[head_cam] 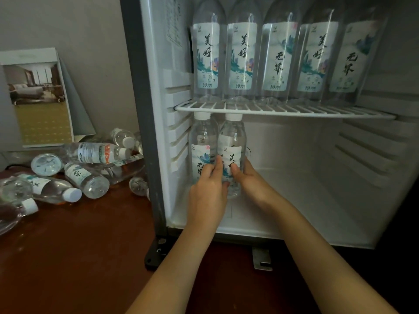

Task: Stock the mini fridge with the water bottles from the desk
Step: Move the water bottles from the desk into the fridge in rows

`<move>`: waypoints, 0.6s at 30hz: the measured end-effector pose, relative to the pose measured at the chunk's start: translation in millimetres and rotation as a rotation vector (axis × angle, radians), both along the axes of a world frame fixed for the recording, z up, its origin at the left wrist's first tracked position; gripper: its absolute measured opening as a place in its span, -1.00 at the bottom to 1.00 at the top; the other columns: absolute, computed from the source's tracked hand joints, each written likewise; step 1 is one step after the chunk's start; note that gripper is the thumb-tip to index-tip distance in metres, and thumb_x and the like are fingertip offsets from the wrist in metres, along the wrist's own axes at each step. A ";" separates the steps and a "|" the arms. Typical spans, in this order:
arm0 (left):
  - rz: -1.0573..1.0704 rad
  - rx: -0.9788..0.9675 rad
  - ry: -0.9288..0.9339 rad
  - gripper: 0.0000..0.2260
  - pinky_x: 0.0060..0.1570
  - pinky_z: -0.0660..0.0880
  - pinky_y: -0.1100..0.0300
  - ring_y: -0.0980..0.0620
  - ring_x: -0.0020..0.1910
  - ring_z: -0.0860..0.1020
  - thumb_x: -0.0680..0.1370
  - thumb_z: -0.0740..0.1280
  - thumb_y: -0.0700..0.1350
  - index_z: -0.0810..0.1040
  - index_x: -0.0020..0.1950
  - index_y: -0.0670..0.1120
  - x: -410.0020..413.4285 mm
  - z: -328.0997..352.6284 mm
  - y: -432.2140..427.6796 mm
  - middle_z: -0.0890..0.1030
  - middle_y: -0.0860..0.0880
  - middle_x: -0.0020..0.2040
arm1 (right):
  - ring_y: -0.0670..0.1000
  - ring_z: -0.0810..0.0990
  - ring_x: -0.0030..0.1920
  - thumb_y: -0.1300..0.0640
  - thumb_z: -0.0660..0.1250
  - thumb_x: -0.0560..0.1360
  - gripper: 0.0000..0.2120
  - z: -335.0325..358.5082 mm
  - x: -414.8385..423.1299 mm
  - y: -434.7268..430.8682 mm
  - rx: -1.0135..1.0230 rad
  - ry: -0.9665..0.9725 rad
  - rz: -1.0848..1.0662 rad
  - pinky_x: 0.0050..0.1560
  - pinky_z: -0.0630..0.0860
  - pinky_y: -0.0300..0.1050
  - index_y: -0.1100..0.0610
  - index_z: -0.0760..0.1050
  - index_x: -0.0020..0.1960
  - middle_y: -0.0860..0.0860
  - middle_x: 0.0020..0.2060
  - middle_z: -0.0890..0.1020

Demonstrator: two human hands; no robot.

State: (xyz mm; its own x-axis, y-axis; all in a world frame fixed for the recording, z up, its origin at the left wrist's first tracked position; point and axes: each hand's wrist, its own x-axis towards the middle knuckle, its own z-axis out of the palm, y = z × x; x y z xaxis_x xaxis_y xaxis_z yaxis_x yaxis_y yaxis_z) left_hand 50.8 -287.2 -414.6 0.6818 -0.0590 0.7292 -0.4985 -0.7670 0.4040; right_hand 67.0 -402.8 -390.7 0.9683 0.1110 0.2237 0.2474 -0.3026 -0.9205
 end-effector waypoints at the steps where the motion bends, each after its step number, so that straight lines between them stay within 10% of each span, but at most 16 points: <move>1: -0.007 0.007 -0.036 -0.48 -0.17 0.60 -0.01 -0.10 -0.08 0.60 0.47 0.39 -0.20 0.35 0.41 -0.16 0.1 -0.4 0.7 0.54 -0.12 0.11 | -0.02 0.42 0.34 -0.04 0.12 0.59 -0.44 1.5 -4.5 2.8 -0.003 -0.013 -0.020 0.35 0.31 -0.12 0.06 0.02 0.51 0.03 0.38 0.40; 4: -0.026 -0.034 -0.208 -0.66 -0.43 0.57 0.13 -0.01 -0.32 0.59 0.46 0.31 -0.21 0.53 0.23 -0.20 -1.8 1.2 2.9 0.60 -0.08 -0.11 | 0.01 0.39 0.34 0.10 0.05 0.64 -0.50 4.9 -21.1 16.6 0.043 -0.095 -0.220 0.20 0.27 -0.30 0.13 -0.02 0.52 0.05 0.36 0.40; 9: 0.009 -0.187 -0.365 -0.76 -0.28 0.39 0.36 0.16 -0.40 0.45 0.49 0.23 -0.19 0.63 0.06 -0.19 -27.2 10.6 36.0 0.58 -0.06 -0.18 | -0.02 0.51 0.11 0.14 0.09 0.61 -0.76 1.0 -45.2 41.7 0.109 -0.377 -0.553 0.13 0.47 -0.17 0.13 0.40 0.23 0.05 0.13 0.52; 12: 0.092 -0.113 -0.429 -0.80 -0.35 0.37 0.39 0.12 -0.40 0.46 0.48 0.25 -0.23 0.62 0.03 -0.19 -46.0 6.4 87.0 0.56 -0.08 -0.18 | -0.09 0.49 -0.09 0.22 0.14 0.58 -0.87 4.1 -57.4 58.2 0.057 -0.449 -0.512 -0.14 0.39 -0.35 0.10 0.46 0.01 0.00 -0.06 0.55; 18: 0.412 0.120 -0.232 -0.71 -0.44 0.46 0.17 -0.12 -0.31 0.56 0.45 0.17 -0.15 0.58 0.07 -0.18 -72.1 -6.0 212.5 0.55 -0.13 -0.08 | 0.05 0.59 -0.28 0.26 0.19 0.51 -0.80 2.4 -68.5 130.2 0.114 -0.489 -0.226 -0.14 0.56 0.08 0.00 0.49 -0.18 -0.05 -0.36 0.57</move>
